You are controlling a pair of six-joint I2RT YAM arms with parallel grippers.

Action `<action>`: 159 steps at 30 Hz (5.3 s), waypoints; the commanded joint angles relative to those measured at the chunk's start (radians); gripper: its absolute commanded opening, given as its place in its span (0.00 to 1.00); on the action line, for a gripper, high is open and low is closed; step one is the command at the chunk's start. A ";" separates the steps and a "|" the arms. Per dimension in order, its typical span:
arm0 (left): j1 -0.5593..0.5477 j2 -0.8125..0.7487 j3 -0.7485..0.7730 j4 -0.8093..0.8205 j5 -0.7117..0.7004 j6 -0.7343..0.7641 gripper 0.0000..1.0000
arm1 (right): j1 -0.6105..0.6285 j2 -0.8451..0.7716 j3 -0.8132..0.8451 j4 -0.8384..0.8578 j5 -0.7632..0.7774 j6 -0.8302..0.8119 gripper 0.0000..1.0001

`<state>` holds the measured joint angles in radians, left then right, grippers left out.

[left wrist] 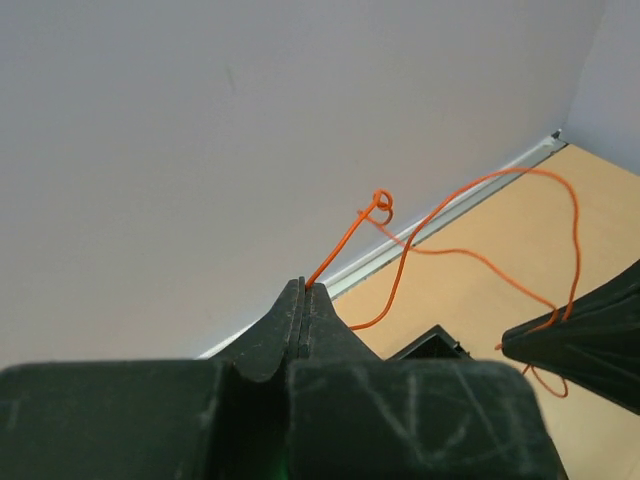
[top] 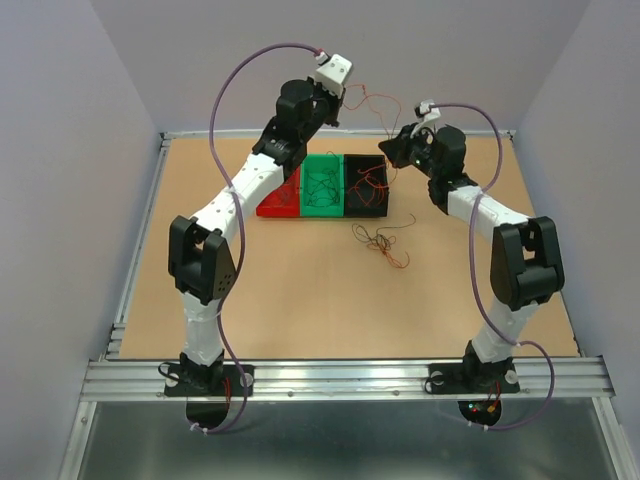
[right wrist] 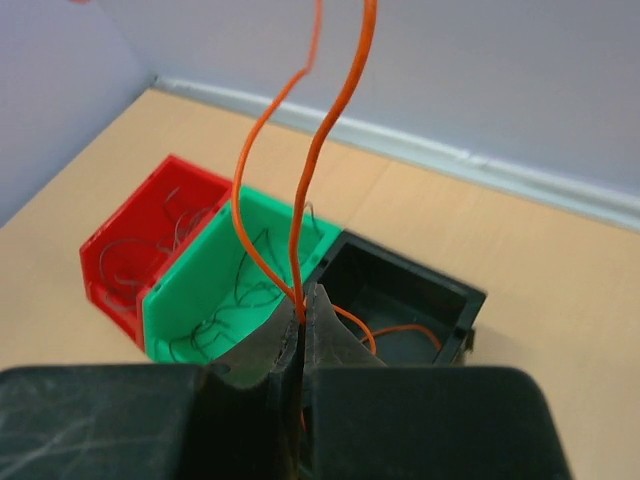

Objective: Untangle the cables

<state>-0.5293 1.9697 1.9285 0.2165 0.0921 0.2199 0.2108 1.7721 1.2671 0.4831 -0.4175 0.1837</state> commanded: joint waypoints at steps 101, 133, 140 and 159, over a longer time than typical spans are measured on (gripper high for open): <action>-0.107 0.166 0.106 -0.364 -0.097 -0.027 0.73 | 0.052 -0.374 -0.365 -0.196 0.438 0.065 0.67; -0.228 -0.249 -0.820 0.041 0.212 0.173 0.83 | 0.240 -0.404 -0.563 -0.523 0.336 0.068 0.59; -0.228 -0.213 -0.812 0.069 0.108 0.164 0.84 | 0.251 -0.324 -0.520 -0.590 0.398 0.069 0.58; -0.247 -0.246 -0.862 0.142 0.109 0.306 0.99 | 0.295 -0.585 -0.607 -0.567 0.367 0.017 0.01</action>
<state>-0.7586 1.7718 1.0748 0.3012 0.2127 0.4545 0.4934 1.2102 0.6910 -0.0990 -0.0589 0.2123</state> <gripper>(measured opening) 0.986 0.023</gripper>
